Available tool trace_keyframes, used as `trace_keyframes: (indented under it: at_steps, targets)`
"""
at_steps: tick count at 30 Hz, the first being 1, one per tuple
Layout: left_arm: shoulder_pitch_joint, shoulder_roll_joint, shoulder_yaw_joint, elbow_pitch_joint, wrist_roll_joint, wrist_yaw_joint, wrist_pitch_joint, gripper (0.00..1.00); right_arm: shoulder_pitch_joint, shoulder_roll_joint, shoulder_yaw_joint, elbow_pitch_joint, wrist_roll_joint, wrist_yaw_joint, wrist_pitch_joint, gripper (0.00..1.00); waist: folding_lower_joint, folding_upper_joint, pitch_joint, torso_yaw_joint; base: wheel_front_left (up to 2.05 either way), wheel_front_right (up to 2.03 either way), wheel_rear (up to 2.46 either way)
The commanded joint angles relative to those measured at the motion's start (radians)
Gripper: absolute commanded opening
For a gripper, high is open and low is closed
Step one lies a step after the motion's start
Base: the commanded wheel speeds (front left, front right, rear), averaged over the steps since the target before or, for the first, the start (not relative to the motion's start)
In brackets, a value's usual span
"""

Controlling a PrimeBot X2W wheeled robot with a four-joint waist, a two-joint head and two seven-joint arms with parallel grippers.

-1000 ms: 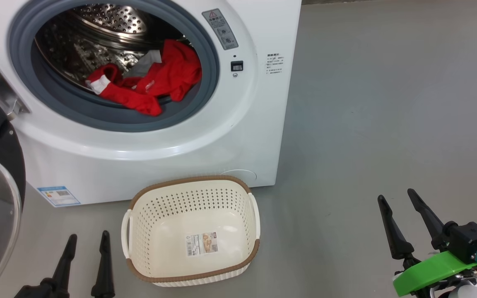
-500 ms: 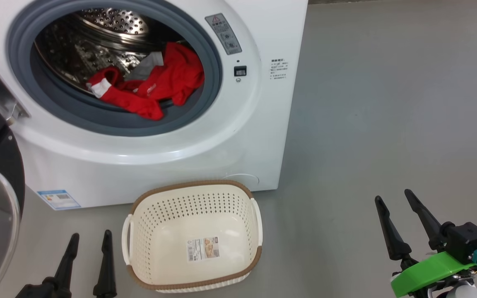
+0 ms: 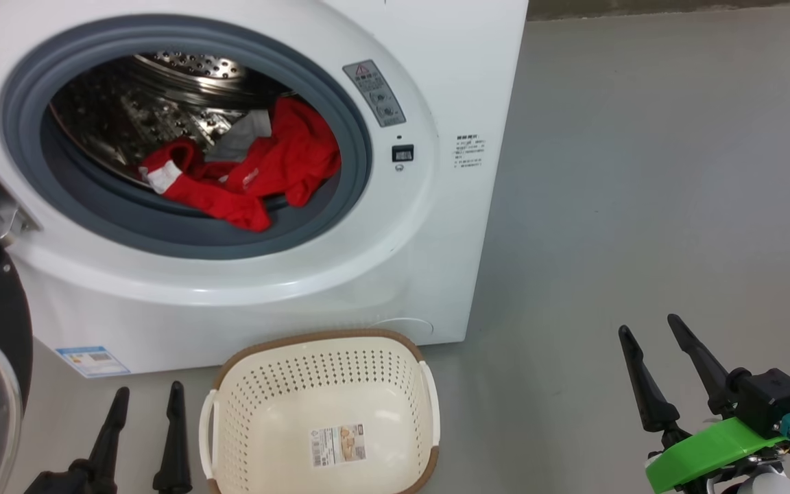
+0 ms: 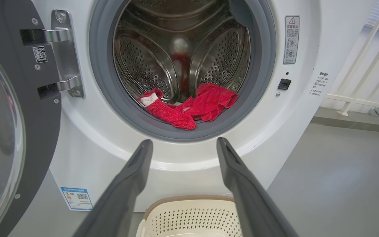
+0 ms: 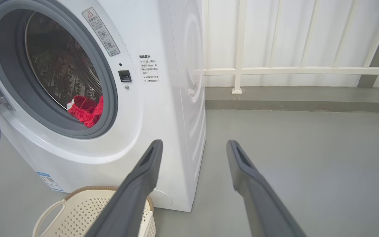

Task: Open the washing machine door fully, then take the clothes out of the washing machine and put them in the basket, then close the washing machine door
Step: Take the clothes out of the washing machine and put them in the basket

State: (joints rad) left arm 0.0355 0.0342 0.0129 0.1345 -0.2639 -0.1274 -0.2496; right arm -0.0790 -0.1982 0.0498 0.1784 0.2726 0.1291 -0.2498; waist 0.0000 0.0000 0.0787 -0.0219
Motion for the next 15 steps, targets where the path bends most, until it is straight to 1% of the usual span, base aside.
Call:
trace_keyframes:
  at_steps: [1, 7, 15]
  targets:
    - [-0.033, 0.017, 0.032, -0.02, 0.008, -0.003, -0.012, 1.0, -0.011, -0.013, 0.023, -0.024, -0.019, 0.002, -0.012, 1.0, 0.0, 0.0, 0.0, -0.001, 0.66, -0.66, 0.0]
    - [-0.034, 0.017, 0.033, -0.007, 0.044, -0.003, -0.012, 1.0, -0.011, -0.011, 0.023, -0.026, -0.019, 0.002, -0.012, 1.0, 0.0, 0.0, 0.002, 0.0, 0.22, -0.22, 0.0]
    - [-0.051, 0.017, 0.018, 0.015, 0.048, -0.003, -0.012, 1.0, -0.015, -0.008, 0.025, -0.026, -0.019, 0.002, -0.012, 1.0, 0.0, 0.0, 0.01, 0.001, 0.0, 0.0, 0.0]
